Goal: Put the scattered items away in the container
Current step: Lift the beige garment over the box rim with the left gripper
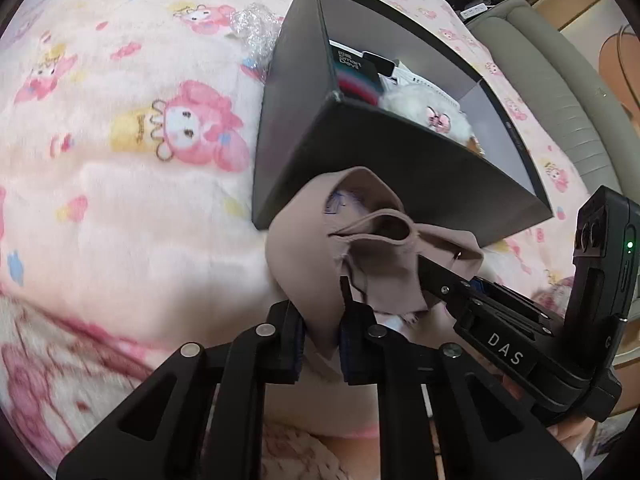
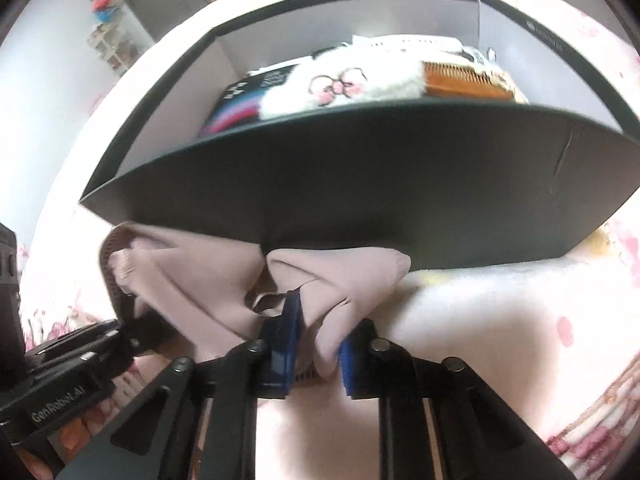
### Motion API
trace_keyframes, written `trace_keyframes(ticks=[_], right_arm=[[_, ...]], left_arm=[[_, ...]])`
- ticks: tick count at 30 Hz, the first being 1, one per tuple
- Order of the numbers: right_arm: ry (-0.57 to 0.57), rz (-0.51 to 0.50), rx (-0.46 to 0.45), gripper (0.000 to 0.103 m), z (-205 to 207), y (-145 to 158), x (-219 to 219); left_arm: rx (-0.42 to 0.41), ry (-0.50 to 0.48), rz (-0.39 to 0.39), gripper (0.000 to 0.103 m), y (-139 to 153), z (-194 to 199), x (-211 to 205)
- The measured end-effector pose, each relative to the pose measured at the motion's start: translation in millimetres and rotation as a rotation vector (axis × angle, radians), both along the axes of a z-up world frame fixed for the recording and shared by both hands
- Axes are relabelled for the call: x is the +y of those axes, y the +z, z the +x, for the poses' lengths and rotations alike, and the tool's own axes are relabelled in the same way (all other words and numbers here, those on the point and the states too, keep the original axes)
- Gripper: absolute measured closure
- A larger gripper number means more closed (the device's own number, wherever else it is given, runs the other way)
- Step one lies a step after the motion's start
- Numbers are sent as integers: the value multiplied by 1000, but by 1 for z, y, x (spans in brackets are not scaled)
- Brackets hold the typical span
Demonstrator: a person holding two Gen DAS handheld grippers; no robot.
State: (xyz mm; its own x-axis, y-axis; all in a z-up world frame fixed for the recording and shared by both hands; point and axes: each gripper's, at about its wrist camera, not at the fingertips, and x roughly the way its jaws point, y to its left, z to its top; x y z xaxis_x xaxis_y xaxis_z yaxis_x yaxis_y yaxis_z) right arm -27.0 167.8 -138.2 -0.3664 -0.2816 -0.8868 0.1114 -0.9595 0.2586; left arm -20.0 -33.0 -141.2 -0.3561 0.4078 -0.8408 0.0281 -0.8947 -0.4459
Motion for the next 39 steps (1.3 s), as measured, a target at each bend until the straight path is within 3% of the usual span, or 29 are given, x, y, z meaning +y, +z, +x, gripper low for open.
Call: trace_keyframes(ticks=[4,8,14,21,24,27,31,34,39], right_arm=[[51,-30,15,93,11,16,2],[68,-95,52,94,16,42,17],[78,-160,131,94,-39,71,11],[70,-172,229,94,-65,124,33],[51,-173,255,94,-97,141,48],[42,-147,257,94,-132,144,55],[41,-94,198,94,-174,121,55],[46,-24,161,94,-190,95,47],[64,-13,114,94,-204,68,47]], left_arm=[[25,11,25,95,20,6,-4],[98,-35,42,95,64,9,10],[212,-107,63,95,122,-13,38],[308,-157,39,99,166,-80,78],[328,-154,25,99,176,-112,90],[321,-129,4,99,170,-143,96],[241,-96,-16,99,133,-182,97],[180,-76,-39,99,103,-200,95],[118,-53,-69,99,70,-218,92]])
